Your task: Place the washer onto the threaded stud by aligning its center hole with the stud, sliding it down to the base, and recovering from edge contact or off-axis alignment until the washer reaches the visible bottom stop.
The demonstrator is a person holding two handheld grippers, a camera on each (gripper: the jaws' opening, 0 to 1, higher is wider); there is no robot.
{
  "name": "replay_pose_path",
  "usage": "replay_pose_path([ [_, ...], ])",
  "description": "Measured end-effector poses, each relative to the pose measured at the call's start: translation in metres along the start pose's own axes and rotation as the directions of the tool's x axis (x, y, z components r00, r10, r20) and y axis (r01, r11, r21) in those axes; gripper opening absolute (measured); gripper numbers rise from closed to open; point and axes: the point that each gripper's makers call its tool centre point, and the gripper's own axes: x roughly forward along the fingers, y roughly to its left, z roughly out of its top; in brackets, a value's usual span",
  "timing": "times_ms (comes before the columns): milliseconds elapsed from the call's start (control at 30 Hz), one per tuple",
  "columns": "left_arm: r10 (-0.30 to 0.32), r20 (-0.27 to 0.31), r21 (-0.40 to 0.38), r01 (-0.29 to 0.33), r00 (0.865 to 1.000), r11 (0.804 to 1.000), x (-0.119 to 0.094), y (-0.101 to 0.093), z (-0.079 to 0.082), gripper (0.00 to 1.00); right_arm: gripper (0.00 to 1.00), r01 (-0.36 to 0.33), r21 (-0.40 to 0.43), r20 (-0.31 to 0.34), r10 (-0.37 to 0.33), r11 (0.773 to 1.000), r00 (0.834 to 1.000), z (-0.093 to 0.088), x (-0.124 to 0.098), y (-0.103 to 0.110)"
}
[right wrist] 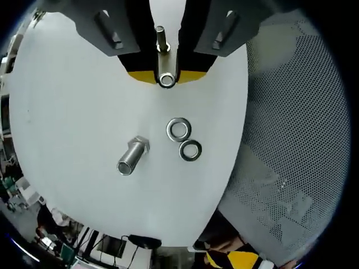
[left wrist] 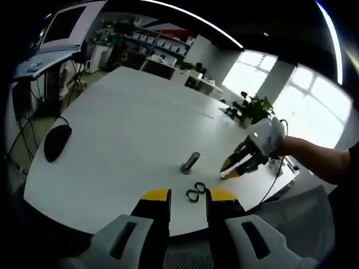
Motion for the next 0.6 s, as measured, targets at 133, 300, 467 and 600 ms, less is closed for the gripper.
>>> replay_pose_path([
  [133,0.000,-0.001,0.001,0.000,1.000,1.000,0.000,0.000,0.000,0.23,0.14,0.010,-0.008,0.017,-0.010,1.000,1.000,0.002,-0.012,0.002],
  [300,0.001,-0.001,0.000,-0.001,1.000,1.000,0.000,0.000,0.000,0.23,0.14,0.019,-0.010,0.031,-0.018,1.000,0.999,0.003,-0.026,0.004],
  [467,0.002,-0.004,0.003,-0.002,1.000,1.000,0.000,0.000,0.000,0.23,0.14,0.045,-0.040,0.008,-0.045,0.998,0.999,-0.003,-0.040,0.001],
  [600,0.001,-0.005,0.003,-0.001,1.000,1.000,0.000,0.000,0.000,0.23,0.14,0.056,-0.044,-0.004,-0.056,0.997,0.998,-0.006,-0.048,-0.002],
])
